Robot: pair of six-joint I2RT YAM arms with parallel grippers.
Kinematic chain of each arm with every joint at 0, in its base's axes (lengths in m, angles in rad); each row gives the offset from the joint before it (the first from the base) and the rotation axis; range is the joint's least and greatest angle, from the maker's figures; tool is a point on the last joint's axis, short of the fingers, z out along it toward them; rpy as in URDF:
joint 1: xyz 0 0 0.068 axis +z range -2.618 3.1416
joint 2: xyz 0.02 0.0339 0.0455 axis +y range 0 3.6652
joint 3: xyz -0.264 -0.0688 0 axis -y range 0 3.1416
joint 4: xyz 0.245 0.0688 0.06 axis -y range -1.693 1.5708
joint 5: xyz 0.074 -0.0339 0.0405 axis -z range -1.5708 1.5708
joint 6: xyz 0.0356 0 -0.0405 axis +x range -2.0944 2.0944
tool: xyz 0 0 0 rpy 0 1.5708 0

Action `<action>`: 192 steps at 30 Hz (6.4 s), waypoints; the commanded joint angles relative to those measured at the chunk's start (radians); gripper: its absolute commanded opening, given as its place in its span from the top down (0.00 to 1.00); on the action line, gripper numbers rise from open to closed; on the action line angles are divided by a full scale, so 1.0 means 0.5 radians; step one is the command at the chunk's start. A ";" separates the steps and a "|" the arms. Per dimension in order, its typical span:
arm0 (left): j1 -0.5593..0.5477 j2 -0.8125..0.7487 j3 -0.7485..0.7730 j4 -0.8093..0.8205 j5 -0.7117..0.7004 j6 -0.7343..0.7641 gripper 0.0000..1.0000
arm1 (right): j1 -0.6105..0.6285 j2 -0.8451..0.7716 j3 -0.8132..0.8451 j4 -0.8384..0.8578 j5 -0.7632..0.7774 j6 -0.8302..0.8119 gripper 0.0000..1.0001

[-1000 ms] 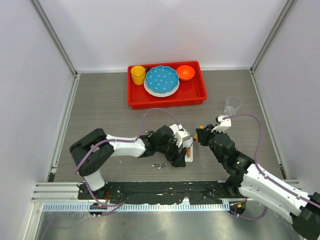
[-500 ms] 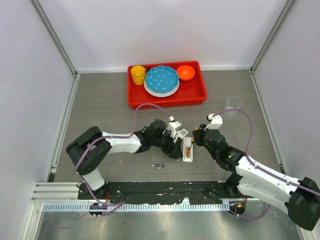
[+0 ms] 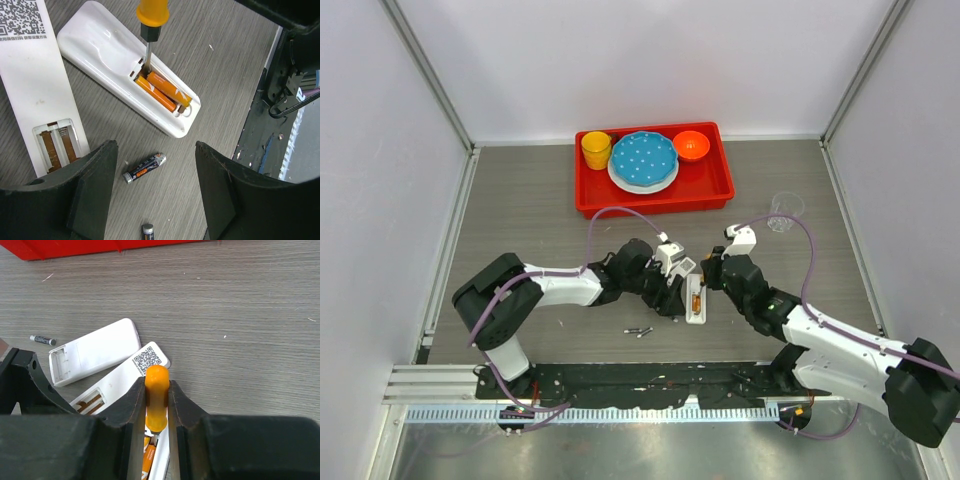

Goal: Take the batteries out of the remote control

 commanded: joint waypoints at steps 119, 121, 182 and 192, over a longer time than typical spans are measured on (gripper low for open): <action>-0.146 0.243 0.302 -0.242 -0.147 0.086 1.00 | -0.297 -0.201 -0.012 -0.320 -0.392 0.283 0.99; -0.156 0.261 0.317 -0.248 -0.144 0.089 1.00 | -0.297 -0.198 -0.027 -0.296 -0.389 0.305 0.99; -0.171 0.390 0.458 -0.445 -0.251 0.071 1.00 | -0.708 0.035 -0.254 0.325 -0.997 0.931 0.99; -0.131 0.323 0.418 -0.433 -0.334 0.062 1.00 | -0.708 0.029 -0.125 0.198 -0.978 0.784 0.99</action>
